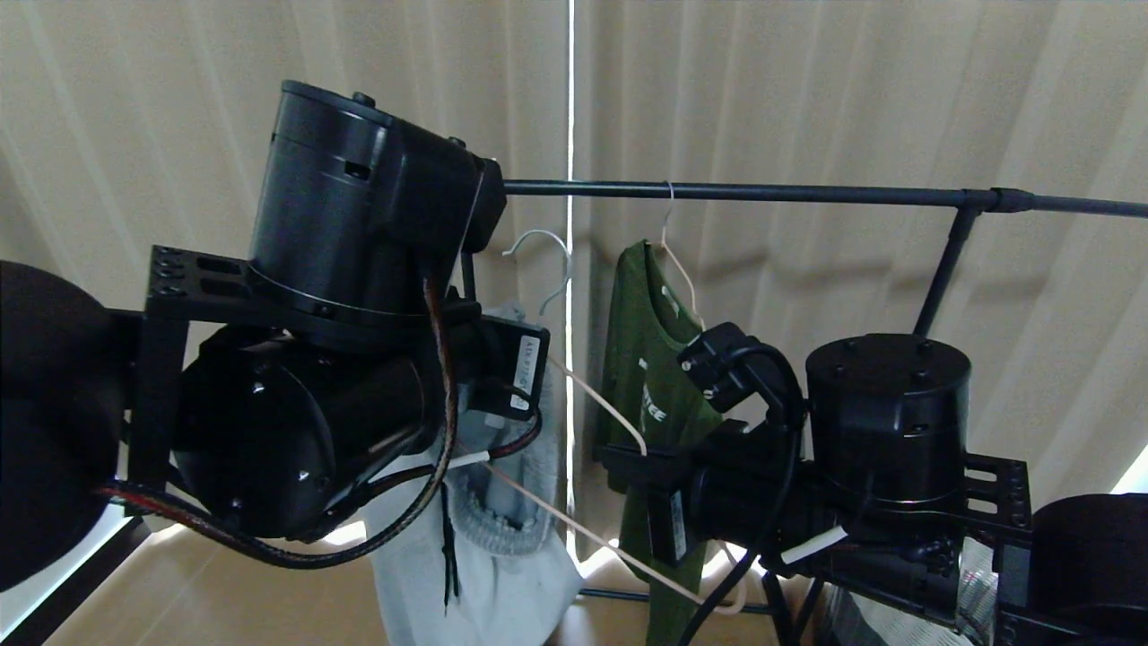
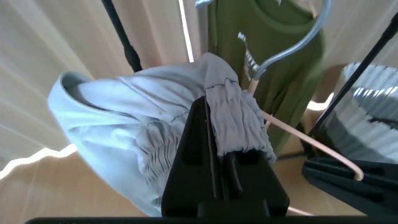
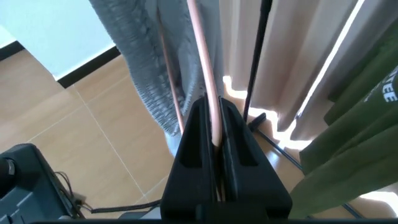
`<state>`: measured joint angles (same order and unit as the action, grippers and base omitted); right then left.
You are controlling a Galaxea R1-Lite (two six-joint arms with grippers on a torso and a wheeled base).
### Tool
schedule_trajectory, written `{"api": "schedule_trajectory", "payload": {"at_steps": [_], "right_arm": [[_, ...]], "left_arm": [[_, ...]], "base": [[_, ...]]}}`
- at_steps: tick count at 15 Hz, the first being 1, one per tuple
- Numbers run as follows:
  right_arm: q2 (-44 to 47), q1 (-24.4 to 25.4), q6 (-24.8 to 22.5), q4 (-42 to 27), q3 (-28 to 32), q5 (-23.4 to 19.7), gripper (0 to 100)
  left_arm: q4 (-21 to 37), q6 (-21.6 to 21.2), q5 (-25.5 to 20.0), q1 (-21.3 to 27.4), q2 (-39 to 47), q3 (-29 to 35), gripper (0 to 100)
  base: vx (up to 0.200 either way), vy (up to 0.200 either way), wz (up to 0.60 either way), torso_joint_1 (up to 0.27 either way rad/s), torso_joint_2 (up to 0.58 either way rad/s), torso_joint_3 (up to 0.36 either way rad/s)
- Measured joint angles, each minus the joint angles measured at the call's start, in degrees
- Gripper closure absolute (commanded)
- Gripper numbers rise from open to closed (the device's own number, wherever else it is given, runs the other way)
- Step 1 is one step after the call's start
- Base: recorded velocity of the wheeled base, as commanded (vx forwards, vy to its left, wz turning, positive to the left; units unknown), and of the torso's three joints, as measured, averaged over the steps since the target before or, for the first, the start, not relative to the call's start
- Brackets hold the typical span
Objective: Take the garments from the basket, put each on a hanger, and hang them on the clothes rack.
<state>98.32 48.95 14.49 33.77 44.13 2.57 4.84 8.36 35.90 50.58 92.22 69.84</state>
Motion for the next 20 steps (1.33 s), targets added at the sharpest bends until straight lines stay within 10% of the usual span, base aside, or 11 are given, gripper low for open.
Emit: {"api": "schedule_trajectory", "payload": {"at_steps": [13,14,20], "right_arm": [[-2.3,-1.1,0.0,0.3,-0.4,2.4,100],[-2.8,-1.1,-0.1,0.3,-0.5,2.4,100],[-5.4,-1.0,-0.3,0.3,-1.4,2.3,100]], "left_arm": [[2.2,0.0,-0.8,-0.1,-3.7,-3.3,100],[2.2,0.0,-1.4,-0.1,-3.9,-3.6,0],[2.1,-0.3,-4.3,-0.2,-7.0,-7.1,0]], "base": [[0.0,0.0,0.0,0.0,0.0,0.0],[0.0,0.0,0.0,0.0,0.0,0.0],[0.0,0.0,0.0,0.0,0.0,0.0]]}}
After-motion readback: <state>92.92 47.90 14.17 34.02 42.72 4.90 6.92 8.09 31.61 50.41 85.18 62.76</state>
